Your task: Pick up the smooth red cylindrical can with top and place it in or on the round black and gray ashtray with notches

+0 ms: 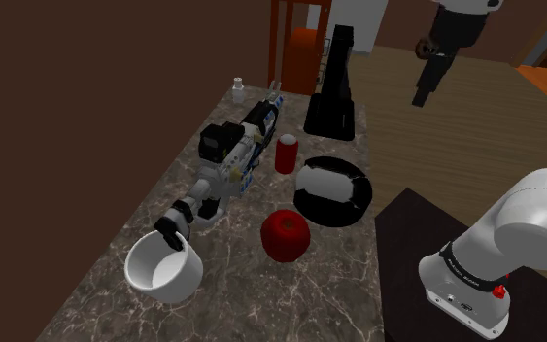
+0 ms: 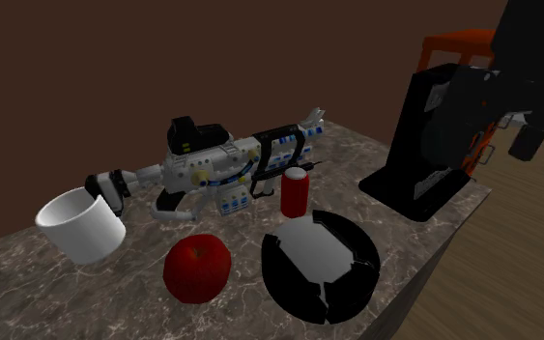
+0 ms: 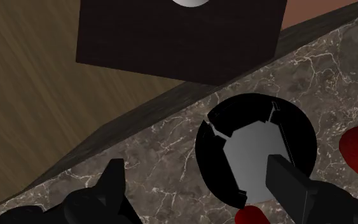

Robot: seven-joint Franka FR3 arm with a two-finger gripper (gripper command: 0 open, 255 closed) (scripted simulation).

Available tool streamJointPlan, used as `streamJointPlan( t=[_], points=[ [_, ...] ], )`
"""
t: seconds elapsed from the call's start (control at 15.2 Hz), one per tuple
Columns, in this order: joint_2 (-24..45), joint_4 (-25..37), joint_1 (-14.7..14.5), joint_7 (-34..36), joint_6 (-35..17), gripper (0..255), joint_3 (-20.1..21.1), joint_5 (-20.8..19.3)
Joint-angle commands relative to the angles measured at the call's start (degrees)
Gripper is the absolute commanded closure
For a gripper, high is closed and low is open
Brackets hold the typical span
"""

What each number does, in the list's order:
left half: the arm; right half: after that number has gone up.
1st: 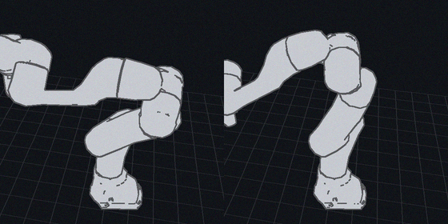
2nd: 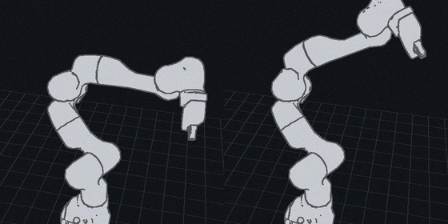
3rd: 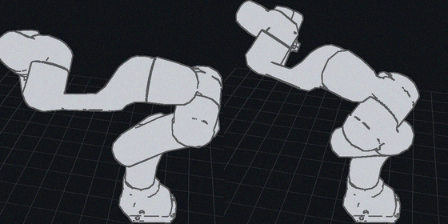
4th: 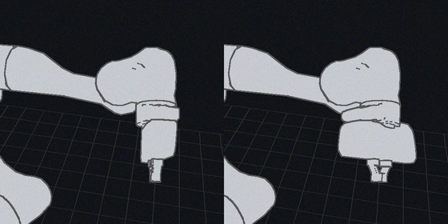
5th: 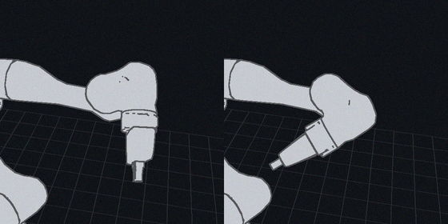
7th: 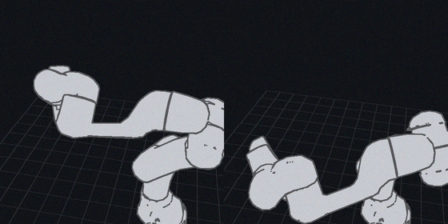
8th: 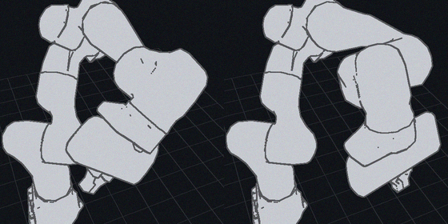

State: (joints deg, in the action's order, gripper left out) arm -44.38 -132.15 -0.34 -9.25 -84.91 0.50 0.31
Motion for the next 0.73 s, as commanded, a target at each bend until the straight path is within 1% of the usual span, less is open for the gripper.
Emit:
streamJointPlan(
  t=[0.0,0.33,0.66],
  points=[
    [0.0,0.0,0.0,0.0,0.0,0,0.0,0.0],
    [6.5,-0.5,-1.0,4.9,-7.6,0,4.0,2.6],
    [14.5,0.9,-1.7,9.7,-14.8,0,7.9,4.1]
  ],
)
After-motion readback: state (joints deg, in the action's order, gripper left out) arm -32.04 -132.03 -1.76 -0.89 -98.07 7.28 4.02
